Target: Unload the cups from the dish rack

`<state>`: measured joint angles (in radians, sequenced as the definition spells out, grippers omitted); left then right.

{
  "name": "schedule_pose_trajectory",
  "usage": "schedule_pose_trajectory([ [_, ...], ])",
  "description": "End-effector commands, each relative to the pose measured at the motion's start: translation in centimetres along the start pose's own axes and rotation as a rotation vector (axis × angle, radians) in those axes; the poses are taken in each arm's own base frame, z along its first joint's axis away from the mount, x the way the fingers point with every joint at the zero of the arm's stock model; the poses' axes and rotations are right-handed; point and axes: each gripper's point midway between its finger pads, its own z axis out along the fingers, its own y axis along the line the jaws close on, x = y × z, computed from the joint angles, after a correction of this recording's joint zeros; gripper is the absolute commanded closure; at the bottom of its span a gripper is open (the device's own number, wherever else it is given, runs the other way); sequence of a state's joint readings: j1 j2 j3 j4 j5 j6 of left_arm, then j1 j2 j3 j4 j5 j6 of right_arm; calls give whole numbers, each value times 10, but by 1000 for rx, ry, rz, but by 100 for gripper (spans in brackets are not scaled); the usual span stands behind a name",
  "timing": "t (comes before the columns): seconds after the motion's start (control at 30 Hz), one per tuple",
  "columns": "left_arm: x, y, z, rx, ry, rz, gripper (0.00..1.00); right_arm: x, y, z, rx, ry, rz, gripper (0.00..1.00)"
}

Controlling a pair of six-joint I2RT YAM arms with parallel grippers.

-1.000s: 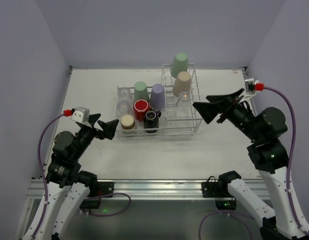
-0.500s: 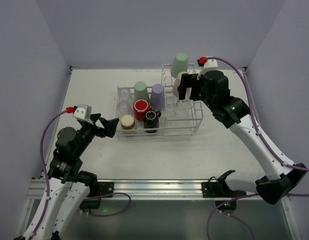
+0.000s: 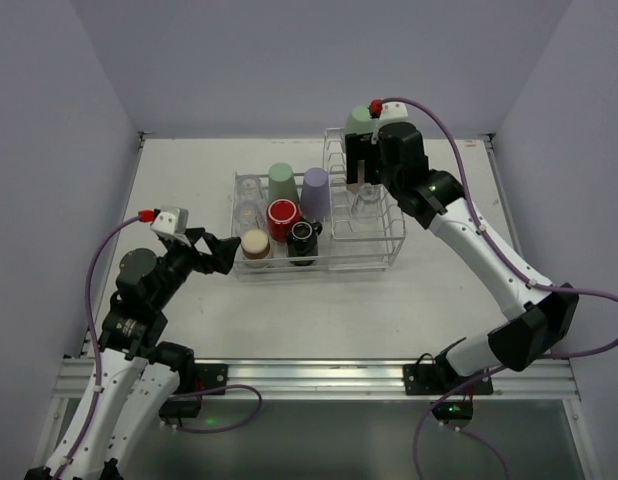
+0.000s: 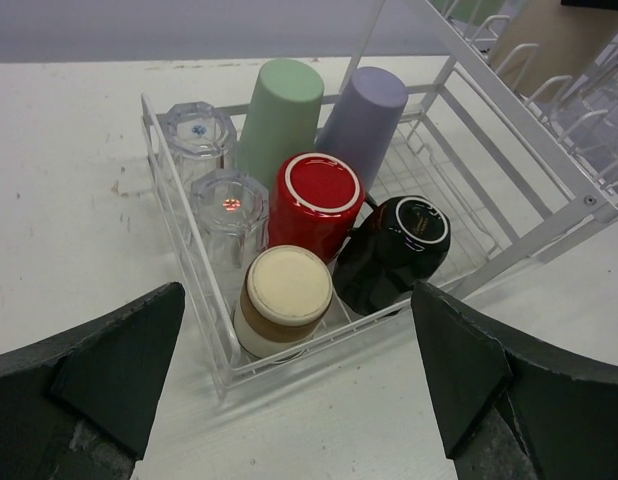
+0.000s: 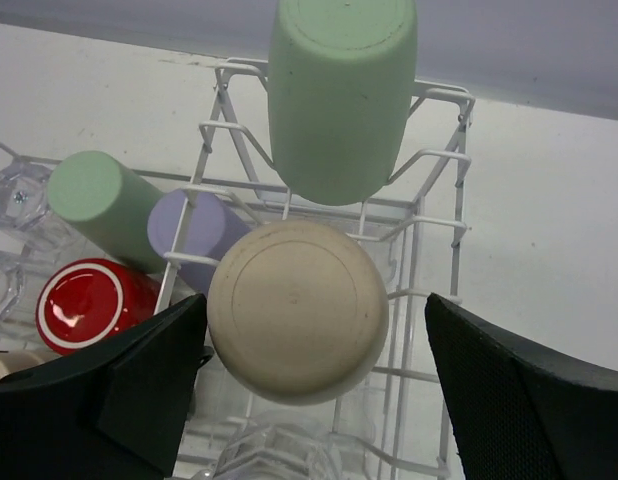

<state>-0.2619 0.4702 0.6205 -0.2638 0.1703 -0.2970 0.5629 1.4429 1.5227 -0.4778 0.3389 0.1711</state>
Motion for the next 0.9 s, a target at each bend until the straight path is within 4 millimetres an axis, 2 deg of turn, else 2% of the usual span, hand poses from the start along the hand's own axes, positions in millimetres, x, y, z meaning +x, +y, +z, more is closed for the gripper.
schedule_pose_trajectory([
  [0.0, -13, -6, -1, 23, -25, -7, 0, -28, 3, 6, 12, -77, -7, 10],
  [0.03, -13, -5, 0, 23, -24, -7, 0, -32, 4, 6, 9, -86, -4, 12],
  [0.07, -13, -5, 0, 23, -25, -7, 0, -33, 4, 7, 12, -86, -7, 20],
  [0.13, -12, -5, 0, 21, -23, -8, 0, -37, 4, 9, 13, -95, -3, 28],
  [0.17, -12, -5, 0, 22, -21, -8, 0, -38, 5, 9, 11, -102, -1, 38],
  [0.27, -10, -5, 2, 25, -9, -13, 0, -56, 3, -2, 8, -169, 22, 48],
  [0.3, -10, -5, 3, 27, -6, -20, 0, -70, 1, -13, 2, -218, 40, 48],
  [0.37, -11, -8, 5, 36, -9, -34, 0, -85, 0, -26, -11, -270, 67, 52],
  [0.4, -13, -11, 5, 47, -13, -60, 0, -98, -1, -35, -23, -317, 90, 56],
  [0.47, -26, -25, 3, 110, -35, -85, 0, -118, -1, -62, -69, -405, 139, 58],
  [0.53, -38, -39, 1, 169, -53, -135, 0, -120, 6, -75, -135, -435, 166, 59],
  [0.57, -49, -51, -2, 226, -73, -144, 0, -126, 7, -93, -178, -467, 212, 59],
  [0.6, -55, -59, -4, 258, -80, -191, 0, -130, 12, -101, -223, -491, 241, 59],
  [0.63, -66, -68, -7, 305, -114, -204, 0, -118, 33, -103, -344, -453, 297, 60],
  [0.67, -66, -79, -9, 365, -99, -271, 0, -127, 43, -123, -441, -495, 340, 61],
  [0.7, -71, -87, -11, 411, -116, -303, 0, -110, 55, -119, -502, -455, 371, 61],
  [0.73, -80, -100, -18, 497, -145, -308, 2, -106, 77, -132, -640, -424, 443, 62],
  [0.77, -81, -106, -19, 537, -142, -342, 3, -115, 85, -148, -719, -468, 485, 63],
  [0.8, -76, -110, -19, 571, -112, -429, 4, -110, 94, -152, -769, -457, 513, 64],
  [0.83, -84, -118, -24, 628, -145, -434, 4, -96, 111, -155, -830, -410, 560, 64],
  [0.87, -83, -122, -27, 662, -133, -457, 5, -102, 117, -164, -878, -443, 583, 64],
])
